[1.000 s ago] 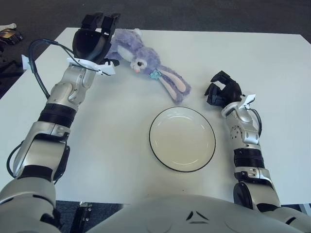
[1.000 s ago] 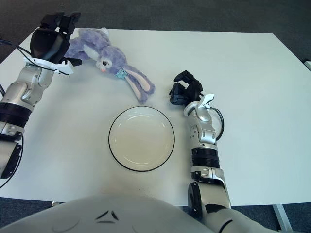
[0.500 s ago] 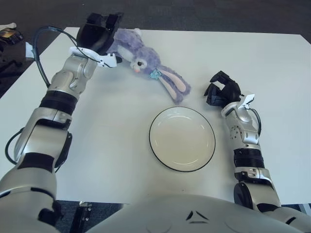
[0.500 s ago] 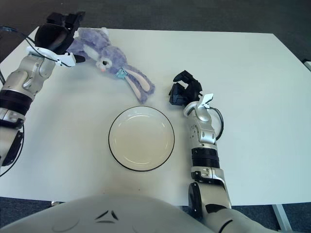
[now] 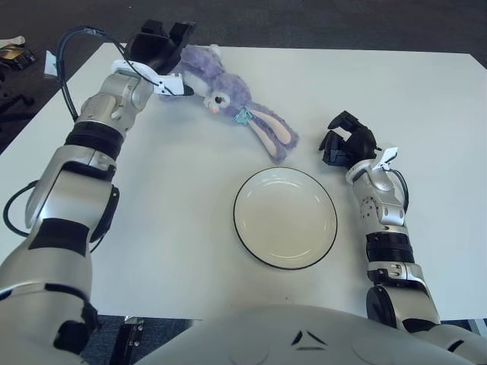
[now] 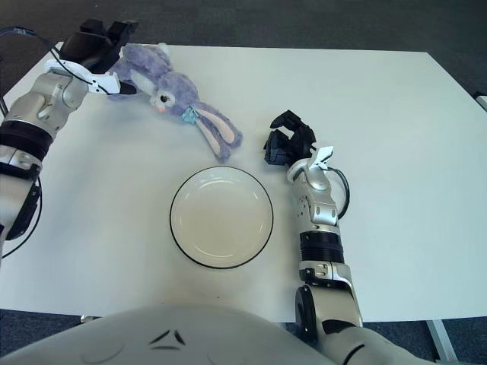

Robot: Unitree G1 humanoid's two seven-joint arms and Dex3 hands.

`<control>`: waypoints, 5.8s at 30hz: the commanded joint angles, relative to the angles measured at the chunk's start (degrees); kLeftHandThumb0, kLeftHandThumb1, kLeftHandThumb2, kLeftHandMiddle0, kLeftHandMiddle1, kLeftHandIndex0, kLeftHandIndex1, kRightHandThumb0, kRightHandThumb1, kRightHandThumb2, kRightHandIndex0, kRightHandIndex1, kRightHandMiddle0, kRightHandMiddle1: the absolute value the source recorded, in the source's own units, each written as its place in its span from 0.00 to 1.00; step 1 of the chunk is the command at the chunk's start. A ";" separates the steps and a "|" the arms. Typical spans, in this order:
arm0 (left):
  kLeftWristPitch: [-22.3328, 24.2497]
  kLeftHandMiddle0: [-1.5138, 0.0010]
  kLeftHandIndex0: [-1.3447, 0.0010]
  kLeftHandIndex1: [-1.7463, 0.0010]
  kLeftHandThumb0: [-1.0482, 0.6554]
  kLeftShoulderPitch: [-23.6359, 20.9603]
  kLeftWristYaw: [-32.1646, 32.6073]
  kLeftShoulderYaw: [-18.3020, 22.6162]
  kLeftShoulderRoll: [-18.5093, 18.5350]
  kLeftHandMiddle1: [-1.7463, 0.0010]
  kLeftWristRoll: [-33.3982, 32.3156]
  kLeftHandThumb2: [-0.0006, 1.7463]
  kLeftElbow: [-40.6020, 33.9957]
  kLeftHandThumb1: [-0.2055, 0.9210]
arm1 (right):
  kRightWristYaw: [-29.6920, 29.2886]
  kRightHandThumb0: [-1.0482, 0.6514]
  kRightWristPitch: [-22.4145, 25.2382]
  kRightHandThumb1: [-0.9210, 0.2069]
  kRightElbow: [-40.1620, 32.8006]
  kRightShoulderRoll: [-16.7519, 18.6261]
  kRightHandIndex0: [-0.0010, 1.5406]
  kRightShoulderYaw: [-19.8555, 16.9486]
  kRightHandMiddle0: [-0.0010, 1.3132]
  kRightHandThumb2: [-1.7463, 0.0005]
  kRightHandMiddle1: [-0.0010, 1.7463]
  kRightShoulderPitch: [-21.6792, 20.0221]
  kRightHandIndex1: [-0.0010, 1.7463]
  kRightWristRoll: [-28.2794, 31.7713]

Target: Put the doll into the plate.

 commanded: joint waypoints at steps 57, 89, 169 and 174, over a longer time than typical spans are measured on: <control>6.64 0.94 1.00 0.69 0.14 -9.28 11.76 -10.07 -8.08 0.57 0.34 0.41 21.72 0.57 | 0.10 0.61 3.97 0.77 3.43 0.20 0.51 0.18 0.50 0.10 0.93 3.73 1.00 -0.33; 2.43 0.91 1.00 0.61 0.16 -10.66 12.65 -15.13 -7.68 0.86 3.24 0.35 22.42 0.67 | 0.73 0.61 4.07 0.76 3.28 0.29 0.51 0.63 0.49 0.10 0.93 3.95 1.00 -0.22; 3.16 0.91 1.00 0.46 0.38 -10.04 12.95 -15.99 -10.32 0.59 2.55 0.60 25.23 0.37 | -1.34 0.61 12.42 0.31 -4.67 -6.33 0.21 15.41 0.23 0.42 1.00 -7.10 1.00 -21.93; 3.10 0.91 1.00 0.46 0.38 -9.90 13.35 -16.02 -10.41 0.59 2.60 0.60 25.18 0.37 | 0.83 0.84 13.73 0.47 -3.80 -7.42 0.34 18.32 0.04 0.30 0.84 -12.33 1.00 -25.00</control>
